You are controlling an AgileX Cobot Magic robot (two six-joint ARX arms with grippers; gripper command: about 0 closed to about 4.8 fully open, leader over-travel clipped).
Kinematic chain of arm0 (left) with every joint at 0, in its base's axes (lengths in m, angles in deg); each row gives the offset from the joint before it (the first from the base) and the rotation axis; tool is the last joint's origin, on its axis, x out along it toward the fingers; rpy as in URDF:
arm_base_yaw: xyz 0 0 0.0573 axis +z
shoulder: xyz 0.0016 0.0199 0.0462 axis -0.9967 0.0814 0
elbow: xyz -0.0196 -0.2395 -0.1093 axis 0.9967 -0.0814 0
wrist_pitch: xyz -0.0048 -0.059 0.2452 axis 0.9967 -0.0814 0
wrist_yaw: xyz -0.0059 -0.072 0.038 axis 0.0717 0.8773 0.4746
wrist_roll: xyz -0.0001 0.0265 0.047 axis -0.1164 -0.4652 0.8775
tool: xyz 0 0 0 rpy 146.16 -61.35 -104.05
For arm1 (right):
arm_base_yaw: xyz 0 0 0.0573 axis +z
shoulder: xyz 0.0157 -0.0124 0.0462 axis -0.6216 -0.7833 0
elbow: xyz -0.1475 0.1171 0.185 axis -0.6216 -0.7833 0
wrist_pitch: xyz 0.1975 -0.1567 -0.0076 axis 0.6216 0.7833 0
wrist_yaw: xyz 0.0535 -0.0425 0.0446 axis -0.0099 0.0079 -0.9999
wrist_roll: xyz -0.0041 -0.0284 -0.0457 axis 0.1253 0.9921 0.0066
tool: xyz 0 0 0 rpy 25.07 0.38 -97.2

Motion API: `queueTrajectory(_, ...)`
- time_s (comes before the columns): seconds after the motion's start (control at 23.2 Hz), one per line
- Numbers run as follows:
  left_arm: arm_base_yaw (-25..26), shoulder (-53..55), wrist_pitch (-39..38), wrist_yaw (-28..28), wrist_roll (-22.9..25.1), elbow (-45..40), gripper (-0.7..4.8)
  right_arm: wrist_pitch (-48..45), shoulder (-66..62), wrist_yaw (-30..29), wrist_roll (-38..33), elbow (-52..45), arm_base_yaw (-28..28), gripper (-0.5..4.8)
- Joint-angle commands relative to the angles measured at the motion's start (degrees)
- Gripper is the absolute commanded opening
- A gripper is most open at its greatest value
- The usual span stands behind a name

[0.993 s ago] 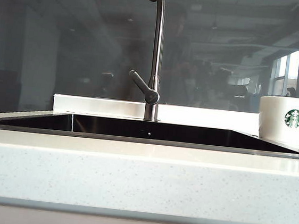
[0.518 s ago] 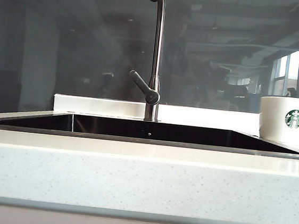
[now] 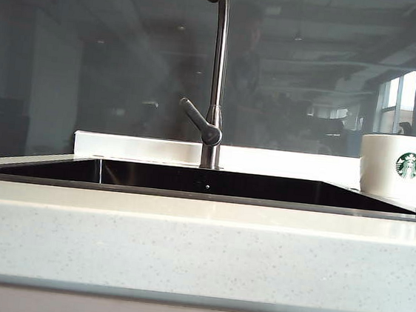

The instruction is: Pick up the mug next to the sink, go to the faucet to get some water, pour the water into the sink, and finally put the mug back to its place.

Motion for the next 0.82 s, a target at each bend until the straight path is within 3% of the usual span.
queueTrajectory(0.04, 0.07, 0.02, 0.70, 0.20, 0.17, 0.15, -0.03, -0.72, 7.17, 2.80, -1.31, -4.42, 0.42, -0.02)
queueTrajectory(0.35, 0.07, 0.04, 0.70, 0.22, 0.17, 0.15, -0.03, 9.31, 21.07, 3.04, -4.59, -7.69, 3.89, -0.02)
queueTrajectory(0.56, 0.07, 0.04, 0.74, 0.22, 0.17, 0.15, -0.03, 10.86, 20.96, 4.50, -4.04, -7.69, 11.43, -0.01)
queueTrajectory(0.82, 0.07, 0.04, 0.70, 0.22, 0.17, 0.15, -0.03, 19.56, 20.96, 4.44, -5.05, -7.69, 12.15, -0.02)
